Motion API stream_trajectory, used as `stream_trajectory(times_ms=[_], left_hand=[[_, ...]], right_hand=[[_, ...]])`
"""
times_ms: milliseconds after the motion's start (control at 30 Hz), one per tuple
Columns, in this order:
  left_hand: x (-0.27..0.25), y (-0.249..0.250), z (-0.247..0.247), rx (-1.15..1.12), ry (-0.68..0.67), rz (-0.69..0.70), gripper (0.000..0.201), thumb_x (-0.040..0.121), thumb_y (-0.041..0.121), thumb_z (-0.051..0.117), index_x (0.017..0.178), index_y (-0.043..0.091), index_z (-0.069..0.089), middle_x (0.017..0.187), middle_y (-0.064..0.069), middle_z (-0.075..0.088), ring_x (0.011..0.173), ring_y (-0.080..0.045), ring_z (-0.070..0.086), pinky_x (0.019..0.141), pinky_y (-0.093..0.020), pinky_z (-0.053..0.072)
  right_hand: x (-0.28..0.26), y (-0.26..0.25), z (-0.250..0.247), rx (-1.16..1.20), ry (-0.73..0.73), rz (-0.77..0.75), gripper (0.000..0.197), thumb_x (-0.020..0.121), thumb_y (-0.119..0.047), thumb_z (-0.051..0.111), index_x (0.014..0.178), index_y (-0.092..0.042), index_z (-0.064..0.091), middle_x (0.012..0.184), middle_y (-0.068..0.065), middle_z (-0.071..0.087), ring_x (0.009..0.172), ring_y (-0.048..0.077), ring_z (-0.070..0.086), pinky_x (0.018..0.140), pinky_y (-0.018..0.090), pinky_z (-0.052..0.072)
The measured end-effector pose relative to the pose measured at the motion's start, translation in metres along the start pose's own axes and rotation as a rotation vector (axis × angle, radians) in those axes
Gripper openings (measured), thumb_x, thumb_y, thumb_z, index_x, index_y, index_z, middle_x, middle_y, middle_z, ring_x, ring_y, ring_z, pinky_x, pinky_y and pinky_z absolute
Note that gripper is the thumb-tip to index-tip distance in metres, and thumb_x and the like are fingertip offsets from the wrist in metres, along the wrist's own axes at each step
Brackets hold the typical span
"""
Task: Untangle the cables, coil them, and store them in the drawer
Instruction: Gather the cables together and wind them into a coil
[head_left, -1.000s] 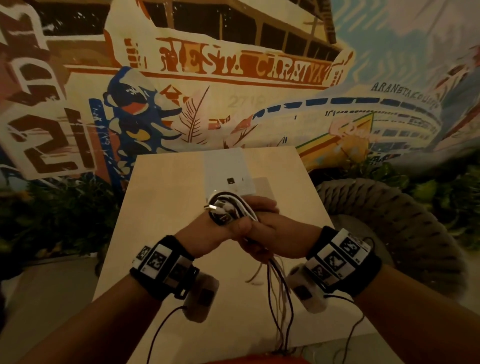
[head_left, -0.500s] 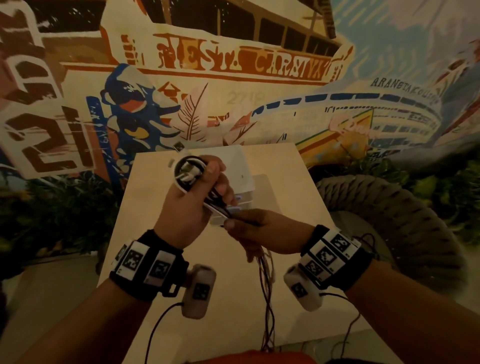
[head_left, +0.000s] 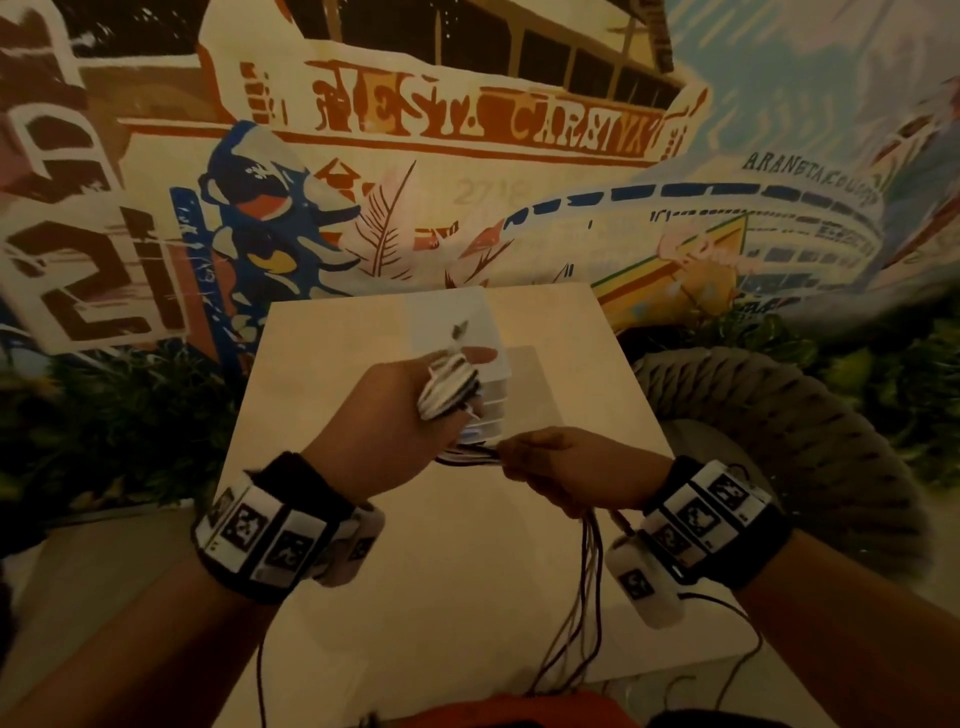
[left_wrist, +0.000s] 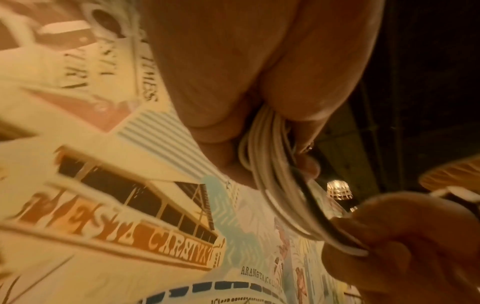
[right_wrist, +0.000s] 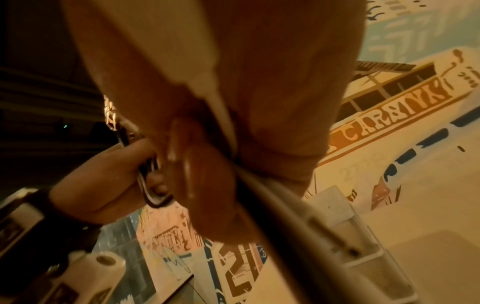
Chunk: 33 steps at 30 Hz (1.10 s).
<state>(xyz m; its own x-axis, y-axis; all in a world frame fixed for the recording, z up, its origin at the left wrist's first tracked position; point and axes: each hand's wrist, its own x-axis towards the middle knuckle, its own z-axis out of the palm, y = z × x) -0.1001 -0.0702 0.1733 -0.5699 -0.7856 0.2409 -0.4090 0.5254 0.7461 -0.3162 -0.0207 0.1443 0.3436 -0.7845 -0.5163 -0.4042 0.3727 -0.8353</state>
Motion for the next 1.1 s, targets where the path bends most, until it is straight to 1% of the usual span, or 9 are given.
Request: stream_trajectory(times_ms=[100, 200, 433, 533, 667, 800, 900, 1000, 1100], left_hand=[[0.0, 0.004, 0.003, 0.321, -0.103, 0.173, 0.028, 0.089, 0.031, 0.061, 0.116, 0.029, 0.067, 0.096, 0.018, 0.066, 0.093, -0.009, 0.065, 0.081, -0.023, 0.049], [0.005, -0.001, 0.004, 0.591, -0.166, 0.247, 0.042, 0.09, 0.035, 0.067, 0.13, 0.027, 0.059, 0.11, 0.003, 0.07, 0.103, -0.02, 0.063, 0.087, -0.037, 0.05], [0.004, -0.007, 0.015, 0.483, -0.365, 0.184, 0.047, 0.095, 0.025, 0.06, 0.141, 0.022, 0.05, 0.121, 0.001, 0.067, 0.103, -0.02, 0.065, 0.091, -0.036, 0.053], [0.005, -0.011, 0.017, 0.55, -0.353, 0.139, 0.033, 0.093, 0.021, 0.06, 0.125, 0.022, 0.06, 0.112, 0.002, 0.068, 0.098, -0.021, 0.065, 0.085, -0.035, 0.054], [0.005, -0.011, 0.019, 0.642, -0.386, 0.083, 0.019, 0.092, 0.02, 0.057, 0.109, 0.022, 0.063, 0.102, 0.001, 0.068, 0.091, -0.022, 0.064, 0.078, -0.036, 0.054], [0.001, -0.006, 0.022, 0.741, -0.4, 0.086, 0.021, 0.092, 0.024, 0.055, 0.111, 0.022, 0.064, 0.101, 0.0, 0.069, 0.092, -0.024, 0.066, 0.078, -0.036, 0.056], [0.003, 0.002, 0.025, 0.801, -0.422, 0.093, 0.027, 0.094, 0.026, 0.053, 0.12, 0.023, 0.063, 0.104, 0.001, 0.07, 0.096, -0.025, 0.067, 0.078, -0.034, 0.055], [0.006, 0.01, 0.027, 0.873, -0.467, 0.074, 0.018, 0.097, 0.029, 0.05, 0.106, 0.026, 0.065, 0.092, 0.002, 0.07, 0.086, -0.022, 0.068, 0.066, -0.026, 0.043], [0.007, 0.022, 0.029, 0.963, -0.493, 0.049, 0.018, 0.097, 0.029, 0.051, 0.1, 0.024, 0.068, 0.092, 0.002, 0.071, 0.089, -0.02, 0.068, 0.07, -0.024, 0.04]], right_hand=[[0.004, -0.005, -0.004, 0.039, -0.007, 0.013, 0.034, 0.109, -0.029, 0.041, 0.078, -0.016, 0.047, 0.053, -0.009, 0.035, 0.042, 0.01, 0.022, 0.049, 0.029, 0.015], [0.003, -0.007, -0.006, -0.081, 0.075, 0.006, 0.034, 0.107, -0.035, 0.044, 0.081, -0.013, 0.053, 0.058, -0.004, 0.035, 0.048, 0.014, 0.022, 0.05, 0.031, 0.019], [0.006, -0.016, -0.004, -0.008, 0.148, -0.103, 0.036, 0.107, -0.023, 0.042, 0.075, -0.012, 0.054, 0.057, 0.003, 0.041, 0.044, 0.015, 0.03, 0.047, 0.028, 0.025], [0.006, -0.019, -0.004, -0.068, 0.133, -0.173, 0.033, 0.108, -0.021, 0.039, 0.098, -0.002, 0.063, 0.062, 0.006, 0.059, 0.044, 0.017, 0.046, 0.046, 0.026, 0.04], [0.001, -0.022, -0.012, -0.031, 0.021, -0.112, 0.045, 0.108, -0.032, 0.034, 0.106, -0.003, 0.069, 0.082, 0.014, 0.074, 0.058, 0.026, 0.066, 0.051, 0.028, 0.051], [0.005, -0.027, -0.028, 0.119, -0.228, 0.086, 0.09, 0.101, -0.065, 0.017, 0.121, 0.008, 0.065, 0.115, 0.03, 0.069, 0.082, 0.038, 0.072, 0.07, 0.037, 0.055], [0.003, -0.036, -0.022, -0.167, -0.227, 0.116, 0.065, 0.1, -0.061, 0.04, 0.127, -0.008, 0.065, 0.125, 0.019, 0.068, 0.1, 0.033, 0.073, 0.08, 0.041, 0.059], [-0.002, -0.043, -0.013, -0.45, -0.09, -0.014, 0.039, 0.085, -0.055, 0.072, 0.113, -0.027, 0.071, 0.101, -0.006, 0.076, 0.086, 0.013, 0.076, 0.076, 0.036, 0.064], [-0.002, -0.045, -0.004, -0.626, 0.016, -0.066, 0.027, 0.077, -0.053, 0.08, 0.093, -0.031, 0.075, 0.081, -0.012, 0.076, 0.072, 0.008, 0.074, 0.066, 0.028, 0.063]])
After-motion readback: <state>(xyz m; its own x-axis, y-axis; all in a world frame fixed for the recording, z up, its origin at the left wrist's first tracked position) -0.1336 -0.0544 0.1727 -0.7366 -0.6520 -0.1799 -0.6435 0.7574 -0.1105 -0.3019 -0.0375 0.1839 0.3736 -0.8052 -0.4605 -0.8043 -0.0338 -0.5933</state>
